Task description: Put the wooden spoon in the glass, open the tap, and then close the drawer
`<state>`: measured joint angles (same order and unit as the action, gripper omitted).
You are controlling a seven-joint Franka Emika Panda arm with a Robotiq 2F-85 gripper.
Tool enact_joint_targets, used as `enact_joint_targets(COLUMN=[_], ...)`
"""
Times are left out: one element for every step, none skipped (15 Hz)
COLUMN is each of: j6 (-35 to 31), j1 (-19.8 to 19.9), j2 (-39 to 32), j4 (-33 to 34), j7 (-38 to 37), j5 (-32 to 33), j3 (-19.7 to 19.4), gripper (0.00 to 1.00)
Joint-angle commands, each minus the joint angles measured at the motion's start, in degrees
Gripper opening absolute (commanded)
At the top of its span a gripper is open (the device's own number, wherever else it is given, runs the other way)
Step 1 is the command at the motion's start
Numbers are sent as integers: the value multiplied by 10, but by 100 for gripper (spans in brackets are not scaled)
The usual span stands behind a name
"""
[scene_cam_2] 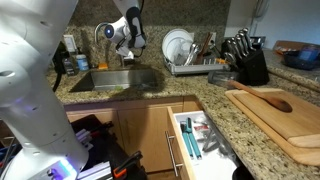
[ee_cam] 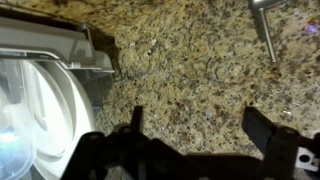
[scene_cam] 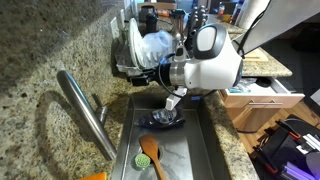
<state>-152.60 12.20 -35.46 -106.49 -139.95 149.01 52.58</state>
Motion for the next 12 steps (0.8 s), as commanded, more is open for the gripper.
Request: enact_joint_targets(j6=[21,4,-38,-39,-17,-18,-16,-16,-19,-15,-24,-23], j1=[-38,-49,-95,-74,-80,-91,-98,-100,-105,-114,-123,-139], j2=[-50,-73,-69,-114,-44,-57,-58,-58,-52,-55,-71,-90], j4=[48,73,107,126,73,87,88,88,86,89,103,120], j7=[86,96,70,107,48,51,48,46,66,83,93,102], j5=[0,0,0,0,-1,-2,-2,-2,-16,-29,-37,-37], j3=[-3,2,-32,15,-26,-24,-29,-33,-48,-66,-81,-100], gripper=[100,100,100,100,100,100,100,100,100,100,100,100])
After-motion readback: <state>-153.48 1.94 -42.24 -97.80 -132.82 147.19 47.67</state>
